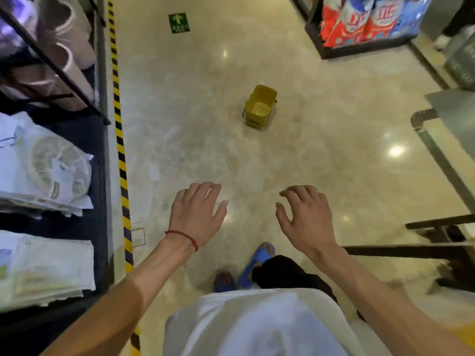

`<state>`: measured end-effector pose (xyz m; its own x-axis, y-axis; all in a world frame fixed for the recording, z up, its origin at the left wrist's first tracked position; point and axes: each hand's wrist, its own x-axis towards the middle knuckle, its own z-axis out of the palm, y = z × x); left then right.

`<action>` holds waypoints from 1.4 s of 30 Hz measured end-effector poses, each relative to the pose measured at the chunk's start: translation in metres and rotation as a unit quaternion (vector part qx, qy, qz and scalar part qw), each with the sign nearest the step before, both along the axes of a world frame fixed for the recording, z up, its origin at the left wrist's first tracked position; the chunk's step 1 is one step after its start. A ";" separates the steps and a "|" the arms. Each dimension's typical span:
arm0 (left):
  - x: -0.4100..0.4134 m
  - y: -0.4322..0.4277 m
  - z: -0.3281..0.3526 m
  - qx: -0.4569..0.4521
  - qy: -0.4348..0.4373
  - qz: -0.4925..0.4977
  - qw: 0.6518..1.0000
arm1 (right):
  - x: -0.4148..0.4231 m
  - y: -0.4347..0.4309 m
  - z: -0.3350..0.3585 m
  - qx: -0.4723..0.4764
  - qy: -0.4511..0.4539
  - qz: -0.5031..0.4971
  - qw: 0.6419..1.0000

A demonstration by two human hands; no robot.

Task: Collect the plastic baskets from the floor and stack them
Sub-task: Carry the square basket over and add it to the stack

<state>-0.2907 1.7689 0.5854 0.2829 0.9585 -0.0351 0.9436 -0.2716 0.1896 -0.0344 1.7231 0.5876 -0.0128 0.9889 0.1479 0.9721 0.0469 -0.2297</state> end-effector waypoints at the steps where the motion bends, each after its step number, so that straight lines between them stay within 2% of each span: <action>1: 0.006 0.022 -0.003 -0.005 0.005 -0.007 1.000 | 0.005 0.019 -0.003 -0.002 0.000 -0.005 1.000; 8: 0.062 0.177 -0.017 -0.014 0.040 -0.001 0.999 | 0.063 0.165 -0.026 -0.022 -0.019 -0.010 1.000; 12: 0.099 0.252 -0.013 -0.007 0.046 0.011 0.999 | 0.102 0.250 -0.024 -0.035 -0.037 0.032 0.998; 16: 0.136 0.326 -0.011 -0.014 0.030 0.022 0.999 | 0.137 0.333 -0.022 -0.066 -0.063 0.062 0.994; 23: 0.180 0.473 -0.028 -0.022 0.029 0.024 0.999 | 0.185 0.490 -0.034 -0.022 -0.062 0.058 0.996; 28: 0.201 0.598 -0.046 -0.025 0.023 0.028 0.999 | 0.205 0.614 -0.032 -0.087 -0.063 0.050 0.993; 32: 0.224 0.683 -0.040 -0.008 0.011 0.023 1.000 | 0.218 0.691 -0.024 -0.084 -0.065 0.064 0.992; 36: 0.246 0.743 -0.037 -0.018 0.002 0.015 1.000 | 0.236 0.752 -0.021 -0.079 -0.065 0.065 0.993; 42: 0.270 0.791 -0.053 -0.043 0.014 0.083 0.996 | 0.270 0.841 -0.036 -0.112 -0.043 0.116 0.986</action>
<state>-0.0204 2.5596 0.5329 0.1190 0.9851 -0.1242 0.9793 -0.0958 0.1783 0.2361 2.5640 0.5515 -0.2463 0.9654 -0.0854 0.9574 0.2287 -0.1764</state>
